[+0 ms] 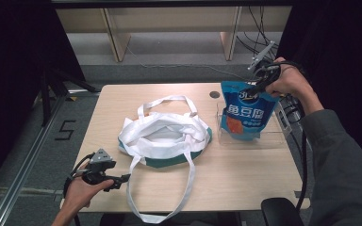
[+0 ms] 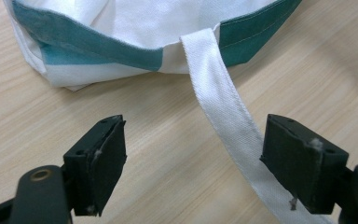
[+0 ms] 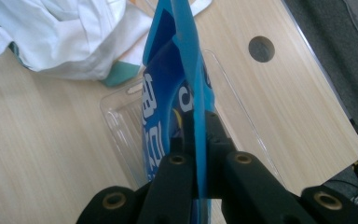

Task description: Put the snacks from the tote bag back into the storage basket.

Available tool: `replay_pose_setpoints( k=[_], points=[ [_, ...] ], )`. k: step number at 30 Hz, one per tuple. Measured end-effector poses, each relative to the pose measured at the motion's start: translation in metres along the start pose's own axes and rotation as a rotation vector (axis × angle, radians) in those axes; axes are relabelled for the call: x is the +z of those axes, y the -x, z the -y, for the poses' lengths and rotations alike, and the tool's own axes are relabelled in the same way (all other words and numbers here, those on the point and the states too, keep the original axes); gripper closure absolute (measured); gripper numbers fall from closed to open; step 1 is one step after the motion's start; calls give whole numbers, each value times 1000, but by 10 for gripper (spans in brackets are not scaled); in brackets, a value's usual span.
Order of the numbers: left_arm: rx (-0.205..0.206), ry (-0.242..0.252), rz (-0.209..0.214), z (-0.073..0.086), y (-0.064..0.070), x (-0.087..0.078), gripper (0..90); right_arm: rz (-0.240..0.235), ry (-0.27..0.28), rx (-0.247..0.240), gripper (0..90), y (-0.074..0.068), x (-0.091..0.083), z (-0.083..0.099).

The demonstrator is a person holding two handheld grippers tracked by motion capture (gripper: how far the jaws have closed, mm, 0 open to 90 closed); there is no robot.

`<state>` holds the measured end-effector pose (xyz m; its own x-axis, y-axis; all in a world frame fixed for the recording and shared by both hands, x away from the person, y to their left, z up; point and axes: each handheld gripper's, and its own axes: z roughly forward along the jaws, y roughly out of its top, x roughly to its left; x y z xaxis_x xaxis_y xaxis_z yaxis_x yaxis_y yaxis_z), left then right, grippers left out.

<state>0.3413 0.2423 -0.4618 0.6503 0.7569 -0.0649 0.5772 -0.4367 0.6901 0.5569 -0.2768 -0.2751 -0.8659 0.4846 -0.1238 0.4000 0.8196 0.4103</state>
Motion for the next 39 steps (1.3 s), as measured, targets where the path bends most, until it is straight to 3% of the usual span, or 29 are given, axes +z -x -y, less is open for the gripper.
replay_pose_setpoints(
  k=[7,10,12,13,14,16,17,18,19,21,23,25,26,29,30,37,39],
  points=[
    [-14,2,-4,0,0,1,210,16,8,6,900,0,1,6],
    [-18,13,0,1,0,1,210,39,38,39,883,-1,-1,10],
    [-15,4,3,1,0,1,210,68,79,90,790,-3,-6,12],
    [-1,-8,2,0,-1,0,210,68,79,90,790,-3,-6,12],
    [-12,0,1,1,0,0,210,75,99,103,768,-4,-9,13],
    [-12,-9,4,0,0,-1,210,109,149,132,712,-6,-15,17],
    [-23,13,1,1,1,1,210,116,176,147,669,-8,-18,19],
    [-9,3,4,1,0,0,210,131,198,156,631,-10,-20,22],
    [-10,-2,3,1,0,0,210,134,199,199,622,-13,-24,23],
    [-10,-18,5,0,-1,-1,210,153,217,202,588,-16,-28,28],
    [-13,-5,2,1,0,1,210,211,268,242,507,-23,-31,35],
    [-12,-6,3,1,0,1,210,242,300,253,498,-26,-35,41],
    [-14,-5,2,1,0,1,210,229,314,263,495,-28,-36,43],
    [-15,-3,2,1,0,1,210,233,323,278,470,-31,-40,49],
    [-7,-10,-5,1,0,0,210,231,287,313,457,-36,-44,53],
    [-10,-17,4,0,0,-1,210,259,301,332,449,-36,-45,68],
    [-15,-8,1,1,0,0,210,242,294,337,445,-36,-44,74]
  ],
)
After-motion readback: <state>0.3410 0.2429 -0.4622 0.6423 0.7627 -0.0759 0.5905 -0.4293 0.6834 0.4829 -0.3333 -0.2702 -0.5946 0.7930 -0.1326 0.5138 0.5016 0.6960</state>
